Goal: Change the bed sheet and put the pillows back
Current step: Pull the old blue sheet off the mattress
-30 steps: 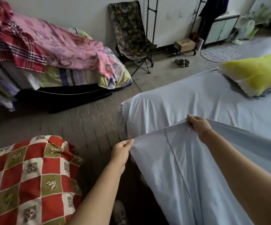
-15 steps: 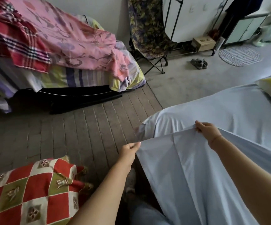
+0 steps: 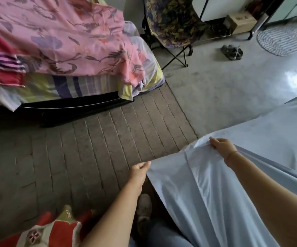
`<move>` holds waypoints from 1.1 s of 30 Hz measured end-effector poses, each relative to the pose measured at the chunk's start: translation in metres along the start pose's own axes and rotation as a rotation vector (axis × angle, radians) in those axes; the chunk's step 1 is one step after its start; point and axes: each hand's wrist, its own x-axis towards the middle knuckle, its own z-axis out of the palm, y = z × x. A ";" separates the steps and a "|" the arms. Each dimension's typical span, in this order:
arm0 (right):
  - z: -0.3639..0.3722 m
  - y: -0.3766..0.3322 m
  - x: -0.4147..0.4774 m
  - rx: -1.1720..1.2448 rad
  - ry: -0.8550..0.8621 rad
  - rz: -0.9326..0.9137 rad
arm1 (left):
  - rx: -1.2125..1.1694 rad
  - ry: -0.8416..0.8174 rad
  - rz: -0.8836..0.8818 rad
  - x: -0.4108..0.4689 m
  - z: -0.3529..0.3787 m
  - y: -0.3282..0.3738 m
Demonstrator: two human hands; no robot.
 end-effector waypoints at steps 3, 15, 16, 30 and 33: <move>0.024 -0.024 0.019 -0.061 -0.036 -0.023 | -0.001 0.037 -0.069 0.030 -0.011 0.008; 0.102 -0.060 0.062 -0.018 -0.032 0.083 | 0.132 0.070 -0.201 0.133 -0.053 0.042; 0.106 -0.058 0.063 0.005 -0.019 0.092 | 0.145 0.064 -0.196 0.139 -0.055 0.045; 0.119 -0.033 0.038 0.405 0.040 0.167 | 0.387 -0.056 -0.187 0.179 -0.050 0.069; 0.107 -0.025 0.026 0.438 0.083 0.191 | 0.434 -0.117 -0.161 0.175 -0.041 0.076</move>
